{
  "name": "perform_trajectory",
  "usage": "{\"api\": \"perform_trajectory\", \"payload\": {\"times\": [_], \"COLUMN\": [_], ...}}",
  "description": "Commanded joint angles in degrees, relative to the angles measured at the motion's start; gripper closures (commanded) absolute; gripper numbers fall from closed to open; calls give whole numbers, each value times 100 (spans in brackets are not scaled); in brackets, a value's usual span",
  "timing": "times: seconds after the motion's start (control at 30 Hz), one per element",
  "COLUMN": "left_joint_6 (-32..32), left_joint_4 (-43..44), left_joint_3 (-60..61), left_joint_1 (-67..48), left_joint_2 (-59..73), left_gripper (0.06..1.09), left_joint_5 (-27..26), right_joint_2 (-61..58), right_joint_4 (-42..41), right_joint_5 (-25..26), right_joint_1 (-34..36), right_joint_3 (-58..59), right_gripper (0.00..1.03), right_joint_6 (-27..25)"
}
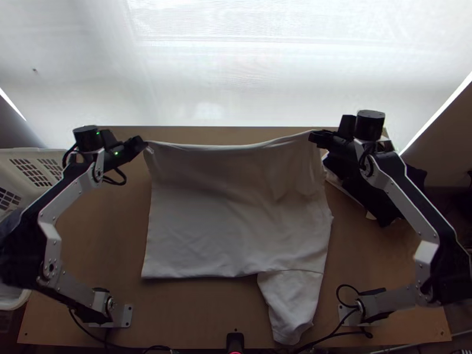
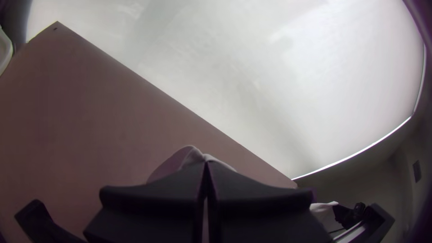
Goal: Fold the t-shirt
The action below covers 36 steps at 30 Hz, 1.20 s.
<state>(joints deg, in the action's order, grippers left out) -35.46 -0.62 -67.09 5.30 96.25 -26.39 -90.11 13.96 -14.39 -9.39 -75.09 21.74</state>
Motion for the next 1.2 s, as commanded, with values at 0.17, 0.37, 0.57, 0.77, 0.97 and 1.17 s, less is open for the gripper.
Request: {"api": "perform_trajectory", "payload": {"times": [0.17, 0.37, 0.57, 0.77, 0.97, 1.17], "left_joint_6": [119, 321, 470, 760, 1094, 1411], "left_joint_4": [-368, -711, -1221, -1256, -1405, -1827], "left_joint_3": [-2440, -2801, -2537, -1764, -1148, -973], "left_joint_1": [-205, -275, -284, -240, -161, -152], "left_joint_2": [2232, 2645, 2337, 1687, 1177, 966], "left_gripper": [105, 105, 105, 105, 105, 105], "left_joint_5": [451, 451, 416, 336, 169, 143], "right_joint_2": [-1659, -2037, -1475, -693, -69, 283], "right_joint_4": [-569, -420, -209, 468, 1347, 2085], "right_joint_5": [59, 59, 51, 33, -134, -169], "right_joint_1": [244, 315, 324, 244, 227, 183], "right_joint_3": [-981, -1289, -709, -14, 214, 249], "right_gripper": [100, 100, 100, 100, 100, 100], "right_joint_6": [-82, -161, -161, -196, -319, -442]}}
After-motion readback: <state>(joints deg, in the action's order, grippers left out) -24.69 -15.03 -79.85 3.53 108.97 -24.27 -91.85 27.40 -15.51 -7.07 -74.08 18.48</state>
